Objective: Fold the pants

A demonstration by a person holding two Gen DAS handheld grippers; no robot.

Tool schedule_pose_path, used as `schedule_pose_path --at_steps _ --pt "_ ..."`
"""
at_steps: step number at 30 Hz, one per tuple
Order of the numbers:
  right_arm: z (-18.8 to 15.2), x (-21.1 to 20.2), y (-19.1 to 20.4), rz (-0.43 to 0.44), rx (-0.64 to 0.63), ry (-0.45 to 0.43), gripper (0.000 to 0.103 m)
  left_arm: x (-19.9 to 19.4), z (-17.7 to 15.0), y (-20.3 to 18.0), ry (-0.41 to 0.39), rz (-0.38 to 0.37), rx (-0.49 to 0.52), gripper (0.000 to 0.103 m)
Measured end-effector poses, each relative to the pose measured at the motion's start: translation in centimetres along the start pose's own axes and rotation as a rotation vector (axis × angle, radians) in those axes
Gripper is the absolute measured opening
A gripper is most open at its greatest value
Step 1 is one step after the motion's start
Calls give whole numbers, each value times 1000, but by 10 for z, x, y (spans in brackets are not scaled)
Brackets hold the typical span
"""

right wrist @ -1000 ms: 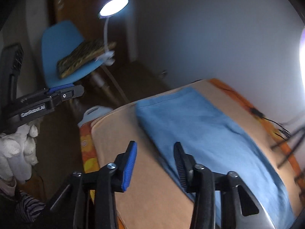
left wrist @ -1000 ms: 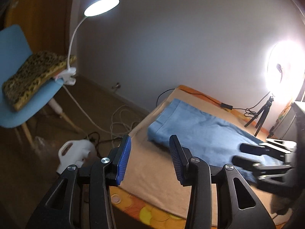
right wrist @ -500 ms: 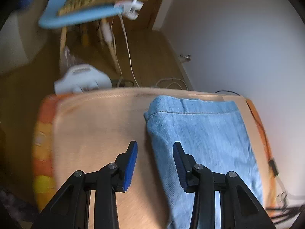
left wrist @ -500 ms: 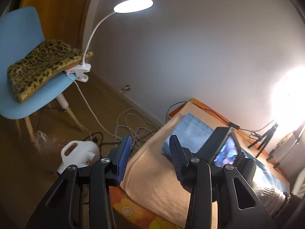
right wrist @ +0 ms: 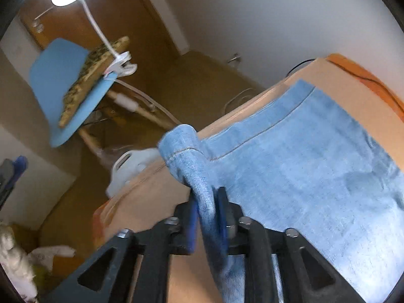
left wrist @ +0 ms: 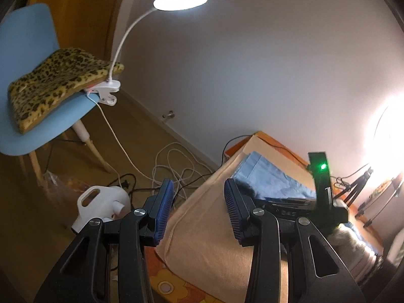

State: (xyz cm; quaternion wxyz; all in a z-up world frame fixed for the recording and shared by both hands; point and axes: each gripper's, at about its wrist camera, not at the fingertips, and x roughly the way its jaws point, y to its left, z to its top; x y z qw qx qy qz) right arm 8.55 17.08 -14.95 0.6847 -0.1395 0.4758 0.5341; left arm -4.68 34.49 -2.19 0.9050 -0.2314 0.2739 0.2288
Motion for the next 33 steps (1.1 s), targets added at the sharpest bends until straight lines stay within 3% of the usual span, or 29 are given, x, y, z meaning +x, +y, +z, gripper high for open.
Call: schedule_pose_path --at_steps 1,2,7,9,10,13,17,27,33 --pt "-1 -3 1 19 -11 3 52 0 0 0 -1 0 0 40" --pt "-2 -8 3 4 -24 -11 52 0 1 0 -3 2 -6 40" --pt "-2 -18 22 -105 -136 -28 52 1 2 -1 -5 -1 -13 40" --pt "-2 -14 34 -125 -180 -17 45 3 1 -4 2 1 -1 40" --pt "-7 -13 41 -133 -206 -3 37 4 1 -5 5 0 4 40" --pt "-18 -10 57 -161 -300 18 38 6 1 -5 9 -7 0 40" --pt "-35 3 73 -264 -450 47 40 3 4 -1 -6 -6 -26 40" --pt "-18 43 103 -312 -553 72 39 6 4 2 -5 -5 -41 40" --pt "-5 64 89 -338 -537 97 40 9 3 6 7 -3 -39 40"
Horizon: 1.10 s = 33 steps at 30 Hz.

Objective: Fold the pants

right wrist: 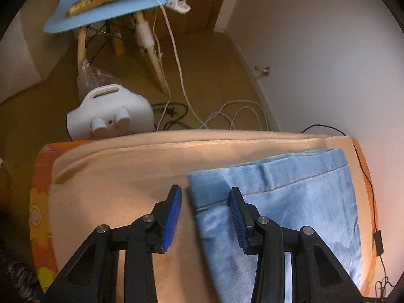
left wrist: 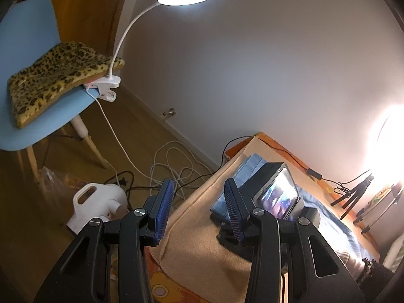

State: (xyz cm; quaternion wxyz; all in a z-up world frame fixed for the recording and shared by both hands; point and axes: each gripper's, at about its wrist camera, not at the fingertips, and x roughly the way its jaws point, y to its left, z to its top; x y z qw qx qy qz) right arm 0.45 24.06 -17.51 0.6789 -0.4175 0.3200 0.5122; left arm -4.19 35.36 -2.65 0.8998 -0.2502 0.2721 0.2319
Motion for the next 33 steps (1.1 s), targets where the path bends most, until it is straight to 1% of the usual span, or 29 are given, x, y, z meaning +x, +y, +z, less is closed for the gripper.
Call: schedule_pose_path --at_steps 1,2,3,5,7,9,11,13,15,16,19,21,24,25,26,28,31,33 --pt "0 1 -7 15 29 2 36 0 0 1 -1 0 -1 40" --pt "1 2 -12 17 46 7 30 0 1 1 -3 2 -2 40" --pt "1 2 -16 22 57 9 28 0 1 2 -3 2 -2 40" --pt "3 0 -27 69 120 12 18 1 1 3 -2 3 -6 40" --pt "4 -6 -46 140 237 -3 17 0 0 3 -2 2 -6 40" --pt "3 -19 -72 250 386 -58 16 -1 0 2 -4 2 -2 40" --pt "0 -31 -90 324 486 -114 16 -1 0 2 -5 4 -3 40" --pt "-7 -38 -110 421 611 -162 16 0 0 3 -3 6 -12 40" --pt "-16 -32 -121 492 705 -176 16 1 0 3 0 5 -17 40" --pt "-20 -24 -121 510 730 -161 16 2 -1 2 2 6 -14 40" --pt "-19 -7 -106 497 708 -113 16 5 -2 0 13 9 -4 40" --pt "-17 -1 -97 444 668 -87 16 6 -3 -1 19 12 2 40" --pt "-12 -7 -95 384 586 -89 17 8 -3 0 23 14 2 40" --pt "-11 -9 -94 382 568 -87 21 8 -3 0 23 14 -1 40" --pt "-11 -8 -93 383 560 -82 28 9 -3 0 25 13 -6 40" --pt "-8 -4 -87 389 540 -47 39 9 -2 -1 23 8 -12 40" --pt "0 -7 -74 327 471 -51 40 5 -1 -3 10 9 -7 40" --pt "4 -9 -61 285 397 -43 40 6 -1 -1 11 11 -10 40"
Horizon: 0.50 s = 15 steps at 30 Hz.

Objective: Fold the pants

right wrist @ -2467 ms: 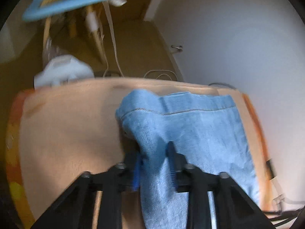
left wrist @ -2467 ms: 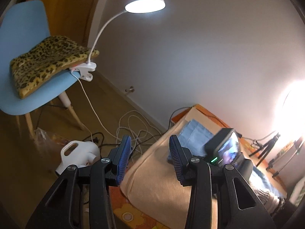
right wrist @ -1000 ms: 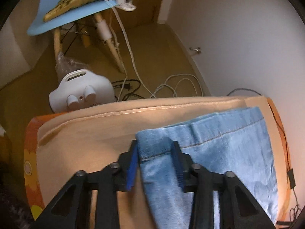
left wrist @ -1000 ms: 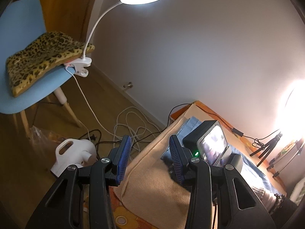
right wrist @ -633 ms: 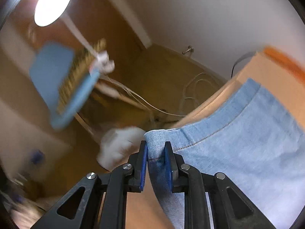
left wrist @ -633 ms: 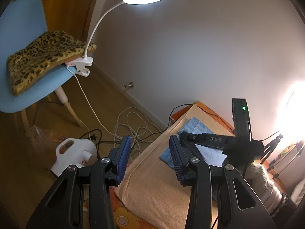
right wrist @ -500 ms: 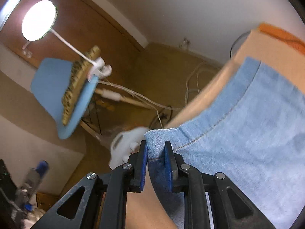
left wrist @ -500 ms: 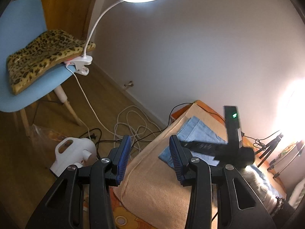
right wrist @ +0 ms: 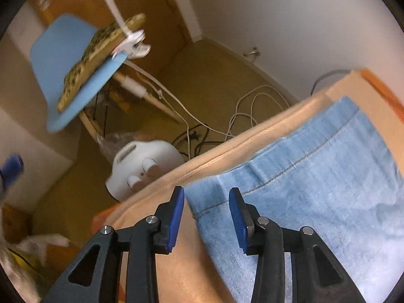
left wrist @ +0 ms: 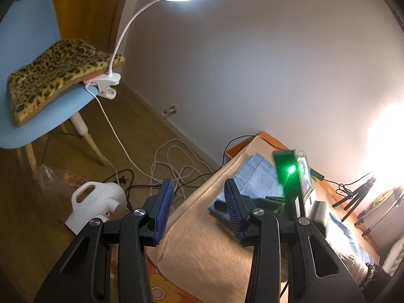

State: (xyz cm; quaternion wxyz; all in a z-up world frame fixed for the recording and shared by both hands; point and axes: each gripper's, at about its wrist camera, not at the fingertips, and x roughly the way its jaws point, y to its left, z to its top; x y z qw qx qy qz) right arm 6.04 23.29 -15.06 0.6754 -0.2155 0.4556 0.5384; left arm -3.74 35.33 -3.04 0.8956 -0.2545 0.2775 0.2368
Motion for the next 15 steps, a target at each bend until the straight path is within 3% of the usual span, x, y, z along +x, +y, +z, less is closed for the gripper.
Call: schedule_pose_path --at_steps 7,9,12,13,15 --pt "-5 23 33 -193 -176 58 42 2 0 9 5 12 -23 40" --pt "-3 29 35 -243 -191 59 38 2 0 12 5 14 -30 40" --pt "-3 31 37 -325 -243 46 22 2 1 16 7 12 -48 40" --pt "-2 31 36 -334 -238 46 16 3 1 17 8 11 -50 40" --pt "5 22 25 -285 -157 33 15 4 -1 18 14 3 -51 40"
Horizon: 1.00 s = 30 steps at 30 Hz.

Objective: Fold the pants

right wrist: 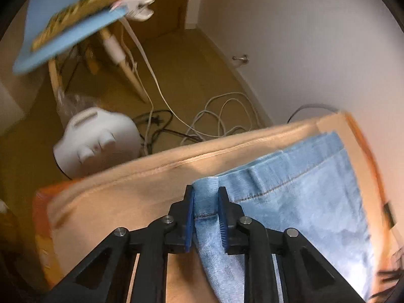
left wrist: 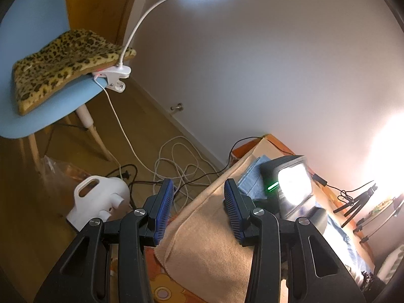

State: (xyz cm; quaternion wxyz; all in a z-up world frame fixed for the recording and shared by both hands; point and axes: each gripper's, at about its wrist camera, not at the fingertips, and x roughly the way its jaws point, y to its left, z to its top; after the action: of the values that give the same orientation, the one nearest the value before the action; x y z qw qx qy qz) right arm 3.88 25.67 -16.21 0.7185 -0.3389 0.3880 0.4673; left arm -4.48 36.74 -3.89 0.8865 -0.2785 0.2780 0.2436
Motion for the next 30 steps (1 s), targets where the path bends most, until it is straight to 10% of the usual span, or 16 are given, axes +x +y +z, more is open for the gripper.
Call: schedule_pose_path --at_steps 9,17,30 --pt "-30 -61 -122 318 478 -180 15 27 -20 -20 105 -46 64 40" --pt "-112 -112 -172 244 616 -276 14 48 -44 -86 174 -173 170 40" --pt "-210 -106 -220 402 825 -226 6 54 -147 -229 210 -279 746 45"
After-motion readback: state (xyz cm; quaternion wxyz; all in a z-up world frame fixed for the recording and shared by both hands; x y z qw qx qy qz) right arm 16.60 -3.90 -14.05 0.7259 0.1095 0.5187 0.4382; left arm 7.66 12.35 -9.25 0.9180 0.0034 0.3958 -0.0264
